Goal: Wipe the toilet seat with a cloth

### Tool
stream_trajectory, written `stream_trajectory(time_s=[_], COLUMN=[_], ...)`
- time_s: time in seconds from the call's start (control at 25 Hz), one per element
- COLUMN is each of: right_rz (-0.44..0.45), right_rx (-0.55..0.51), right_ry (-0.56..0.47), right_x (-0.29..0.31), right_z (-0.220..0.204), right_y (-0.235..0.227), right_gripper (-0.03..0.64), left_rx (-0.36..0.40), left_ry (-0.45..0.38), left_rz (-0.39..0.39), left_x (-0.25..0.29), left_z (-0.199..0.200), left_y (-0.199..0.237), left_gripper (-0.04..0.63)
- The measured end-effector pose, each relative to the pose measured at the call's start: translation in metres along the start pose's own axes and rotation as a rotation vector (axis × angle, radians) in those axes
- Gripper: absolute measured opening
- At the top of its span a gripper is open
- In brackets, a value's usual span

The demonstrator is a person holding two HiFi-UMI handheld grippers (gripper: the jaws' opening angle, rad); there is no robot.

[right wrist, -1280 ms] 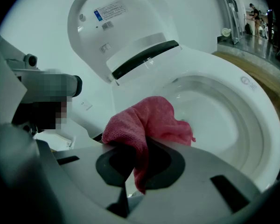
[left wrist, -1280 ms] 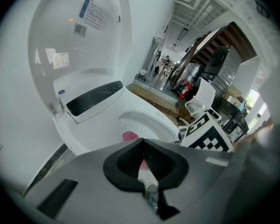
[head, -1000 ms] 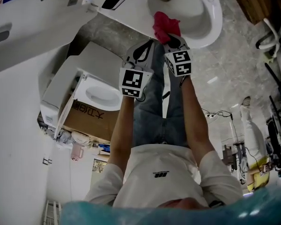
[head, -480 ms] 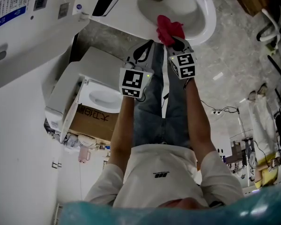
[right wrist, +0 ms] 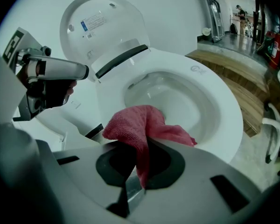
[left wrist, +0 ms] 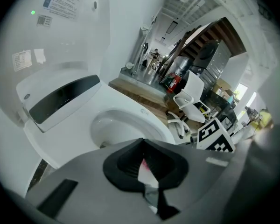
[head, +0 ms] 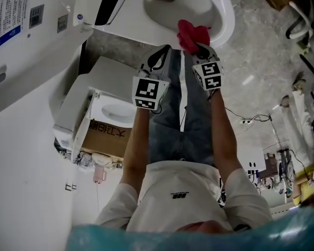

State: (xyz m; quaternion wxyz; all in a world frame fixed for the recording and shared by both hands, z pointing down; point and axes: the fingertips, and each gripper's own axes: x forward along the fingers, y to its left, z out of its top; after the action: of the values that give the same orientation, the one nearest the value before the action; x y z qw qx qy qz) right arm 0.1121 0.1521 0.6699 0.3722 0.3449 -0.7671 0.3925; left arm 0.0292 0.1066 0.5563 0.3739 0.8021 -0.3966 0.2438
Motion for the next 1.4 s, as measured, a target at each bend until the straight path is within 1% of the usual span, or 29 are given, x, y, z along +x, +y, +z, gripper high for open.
stream_trajectory(time_s=[0.32,0.88,1.4], right_rz=[-0.012,-0.043,-0.084], right_rx=[0.002,0.029,0.045], right_ry=[0.013,0.028,0.03], right_x=[-0.013,-0.033,-0.047], right_z=[-0.013,-0.023,-0.018], right_y=[-0.019,-0.053,-0.09], right_gripper=[0.018,0.018,0.018], left_rx=[0.016,0.038,0.033], left_ry=[0.013,0.031,0.029], left_rz=[-0.017,-0.04,-0.037], left_x=[0.009,0.027,0.04], left_z=[0.005,0.013,0.02], left_y=[-0.01,-0.03,-0.042], left_gripper=[0.011,0.011,0.011])
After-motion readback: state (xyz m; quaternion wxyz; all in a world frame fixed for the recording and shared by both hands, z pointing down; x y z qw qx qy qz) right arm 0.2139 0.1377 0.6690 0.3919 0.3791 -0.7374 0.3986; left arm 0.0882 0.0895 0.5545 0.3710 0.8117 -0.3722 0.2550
